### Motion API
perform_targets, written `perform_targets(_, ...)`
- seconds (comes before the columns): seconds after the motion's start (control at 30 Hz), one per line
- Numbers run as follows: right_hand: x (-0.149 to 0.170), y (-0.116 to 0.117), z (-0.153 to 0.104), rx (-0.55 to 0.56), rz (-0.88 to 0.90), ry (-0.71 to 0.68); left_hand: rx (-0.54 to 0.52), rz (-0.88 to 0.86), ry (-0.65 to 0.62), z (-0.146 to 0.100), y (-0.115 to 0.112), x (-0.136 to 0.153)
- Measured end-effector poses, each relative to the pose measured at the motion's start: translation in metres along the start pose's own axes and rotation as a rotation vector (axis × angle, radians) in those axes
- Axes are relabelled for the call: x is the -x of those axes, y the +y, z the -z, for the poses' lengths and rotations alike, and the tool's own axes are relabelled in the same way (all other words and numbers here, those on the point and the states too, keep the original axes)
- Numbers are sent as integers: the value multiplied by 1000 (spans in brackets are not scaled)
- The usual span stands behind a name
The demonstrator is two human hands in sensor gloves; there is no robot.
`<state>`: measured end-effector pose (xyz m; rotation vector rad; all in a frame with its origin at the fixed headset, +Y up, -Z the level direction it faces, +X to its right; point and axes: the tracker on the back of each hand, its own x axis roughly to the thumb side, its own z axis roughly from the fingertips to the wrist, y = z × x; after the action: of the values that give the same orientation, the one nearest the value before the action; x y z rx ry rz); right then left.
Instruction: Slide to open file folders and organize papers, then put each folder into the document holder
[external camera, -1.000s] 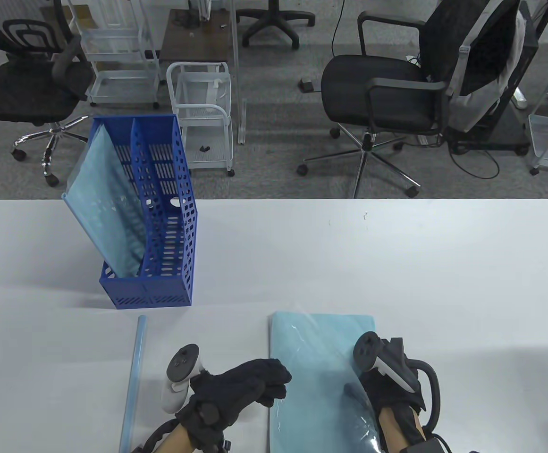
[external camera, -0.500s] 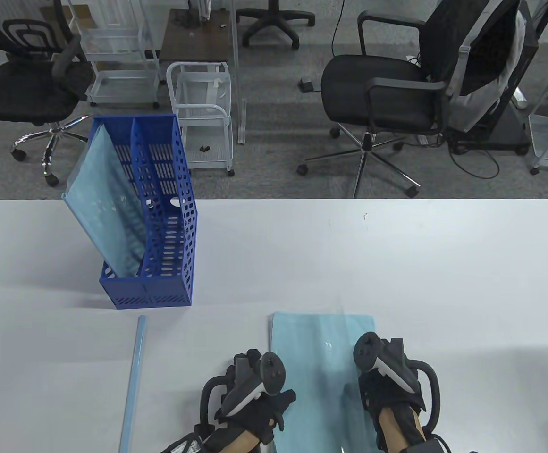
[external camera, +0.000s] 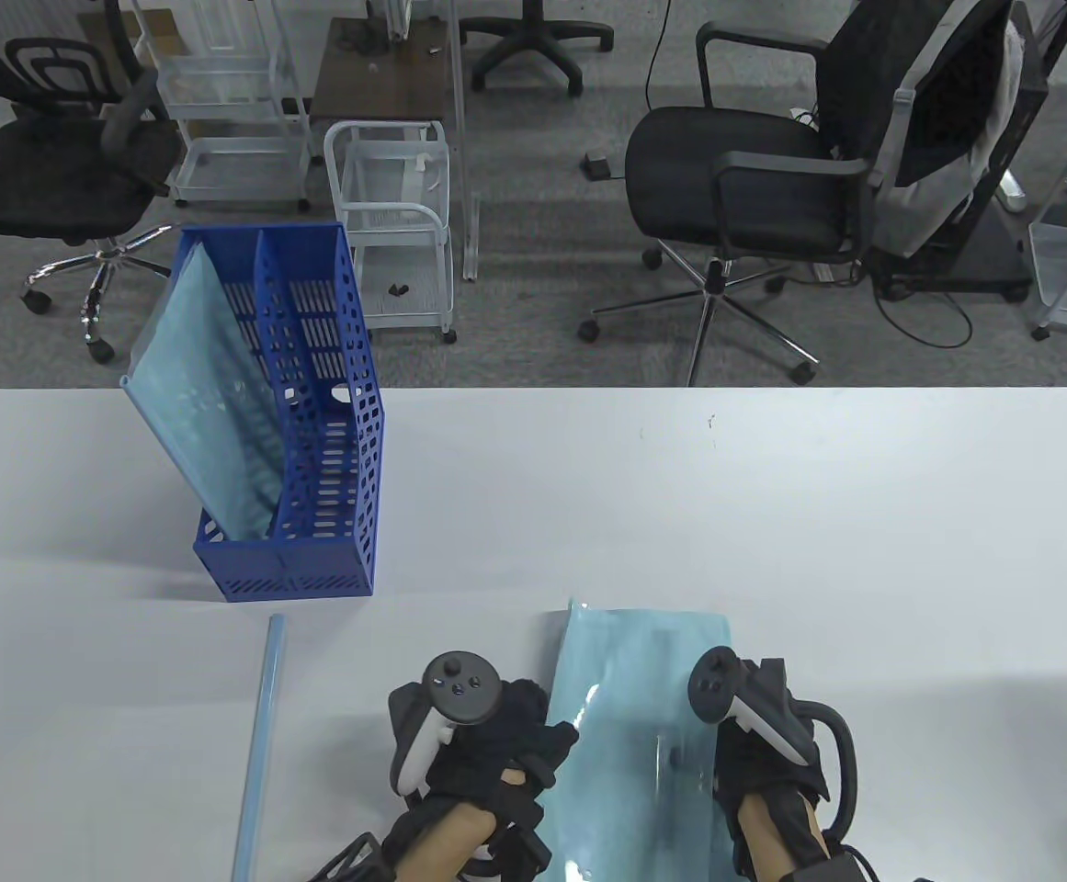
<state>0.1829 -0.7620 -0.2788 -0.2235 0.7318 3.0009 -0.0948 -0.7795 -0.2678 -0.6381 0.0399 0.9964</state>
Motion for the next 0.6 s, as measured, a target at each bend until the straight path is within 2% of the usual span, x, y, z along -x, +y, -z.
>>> perform_targets(0.03,0,0,0,0,1,0,108,-103,22,2,-2,5)
perform_targets(0.07,0,0,0,1,1,1,139,-146,15,3,-3,8)
perform_targets(0.23,1,0,0,8,4,4,144,-77,36,7,-10,8)
perform_targets(0.4,5,-1,0,30,20,1,56,-128,45,7,-3,13)
perform_targets(0.6,39,-14,0,143,295,-7,-82,-159,-56,-14,39,20)
